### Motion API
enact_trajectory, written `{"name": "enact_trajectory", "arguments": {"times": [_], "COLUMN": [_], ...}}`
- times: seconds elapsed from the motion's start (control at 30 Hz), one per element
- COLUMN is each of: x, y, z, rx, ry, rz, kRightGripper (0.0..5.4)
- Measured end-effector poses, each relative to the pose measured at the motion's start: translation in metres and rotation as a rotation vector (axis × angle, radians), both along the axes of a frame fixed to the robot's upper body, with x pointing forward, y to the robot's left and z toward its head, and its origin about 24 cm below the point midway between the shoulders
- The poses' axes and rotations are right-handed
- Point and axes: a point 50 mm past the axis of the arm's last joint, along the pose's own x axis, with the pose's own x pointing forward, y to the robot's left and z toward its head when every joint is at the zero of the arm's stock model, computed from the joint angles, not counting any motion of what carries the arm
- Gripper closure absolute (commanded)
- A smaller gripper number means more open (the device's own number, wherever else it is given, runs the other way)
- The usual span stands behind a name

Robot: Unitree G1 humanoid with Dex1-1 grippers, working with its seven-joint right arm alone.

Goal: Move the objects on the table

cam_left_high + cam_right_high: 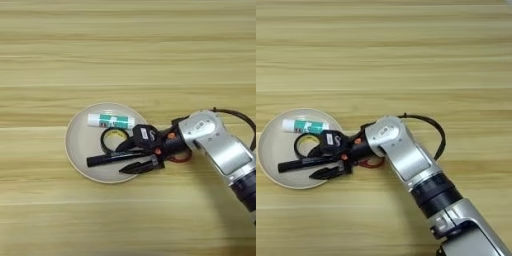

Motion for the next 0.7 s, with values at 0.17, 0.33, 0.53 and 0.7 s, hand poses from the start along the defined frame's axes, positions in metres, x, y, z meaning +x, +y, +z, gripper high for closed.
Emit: {"name": "enact_trajectory", "arguments": {"times": [0.17,0.33,0.53,0.7], "x": [0.009,0.015,0.022,0.025], "y": [-0.001,-0.002,-0.010,-0.021], "z": [0.025,0.045,0.062,0.069], "rx": [0.093,0.191,0.264,0.301], "ry": [-0.081,-0.120,-0.162,-0.168], "rz": [-0.036,-0.080,-0.150,-0.196], "kRightGripper": [1.82,1.30,0.68,0.10]}}
